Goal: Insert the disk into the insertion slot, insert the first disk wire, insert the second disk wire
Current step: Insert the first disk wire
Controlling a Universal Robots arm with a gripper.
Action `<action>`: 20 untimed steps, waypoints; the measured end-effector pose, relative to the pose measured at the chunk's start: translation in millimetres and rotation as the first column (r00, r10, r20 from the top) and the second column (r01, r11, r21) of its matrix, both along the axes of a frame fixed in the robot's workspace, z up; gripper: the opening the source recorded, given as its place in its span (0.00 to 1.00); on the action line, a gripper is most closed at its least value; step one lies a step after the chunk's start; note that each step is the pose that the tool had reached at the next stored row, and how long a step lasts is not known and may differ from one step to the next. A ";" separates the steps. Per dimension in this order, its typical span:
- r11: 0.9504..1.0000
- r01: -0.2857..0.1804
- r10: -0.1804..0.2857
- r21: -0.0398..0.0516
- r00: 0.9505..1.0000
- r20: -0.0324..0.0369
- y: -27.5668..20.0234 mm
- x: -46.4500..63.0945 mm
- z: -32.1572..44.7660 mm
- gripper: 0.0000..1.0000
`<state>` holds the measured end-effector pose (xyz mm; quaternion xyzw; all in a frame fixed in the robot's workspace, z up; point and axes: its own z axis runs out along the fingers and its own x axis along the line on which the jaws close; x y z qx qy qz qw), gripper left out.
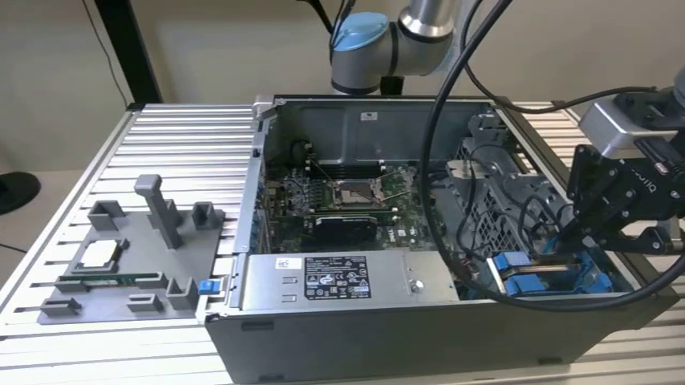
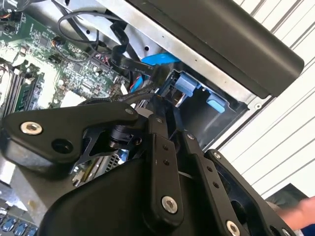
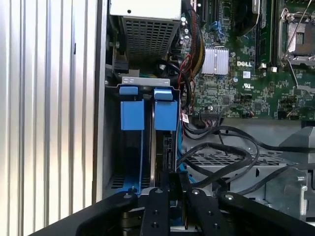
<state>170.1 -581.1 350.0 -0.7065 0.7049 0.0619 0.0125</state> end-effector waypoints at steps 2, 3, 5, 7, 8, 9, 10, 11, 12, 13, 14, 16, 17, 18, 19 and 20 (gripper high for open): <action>1.000 0.000 0.000 0.000 1.000 -0.002 0.0 0.1 -2.1 0.00; 1.000 0.000 0.000 0.001 1.000 -0.002 0.0 0.3 -2.9 0.00; 1.000 0.000 0.000 0.001 1.000 -0.002 0.0 0.6 -3.8 0.00; 1.000 0.000 0.000 0.001 1.000 -0.002 0.0 0.9 -4.1 0.00; 1.000 0.000 0.000 0.001 1.000 -0.002 0.0 1.4 -4.3 0.00; 1.000 0.000 0.000 0.001 1.000 -0.002 0.0 2.0 -4.7 0.00; 1.000 0.000 0.000 0.001 1.000 -0.002 0.0 2.4 -4.9 0.00; 1.000 0.000 0.000 0.001 1.000 -0.002 0.0 2.7 -5.2 0.00; 1.000 0.000 0.000 0.001 1.000 -0.002 0.0 2.7 -5.6 0.00; 1.000 0.001 -0.001 0.001 1.000 -0.002 0.0 2.7 -5.9 0.00; 1.000 0.001 -0.001 0.001 1.000 -0.002 0.0 2.7 -6.2 0.00; 1.000 0.001 -0.001 0.001 1.000 -0.002 0.3 2.8 -6.9 0.00; 1.000 0.001 -0.001 0.001 1.000 -0.002 0.4 2.8 -7.2 0.00; 1.000 0.001 -0.001 0.001 1.000 -0.002 0.5 2.8 -7.3 0.00; 1.000 0.002 -0.002 0.001 1.000 -0.002 0.5 2.8 -7.3 0.00; 1.000 0.003 -0.003 0.001 1.000 -0.002 0.5 2.8 -7.3 0.00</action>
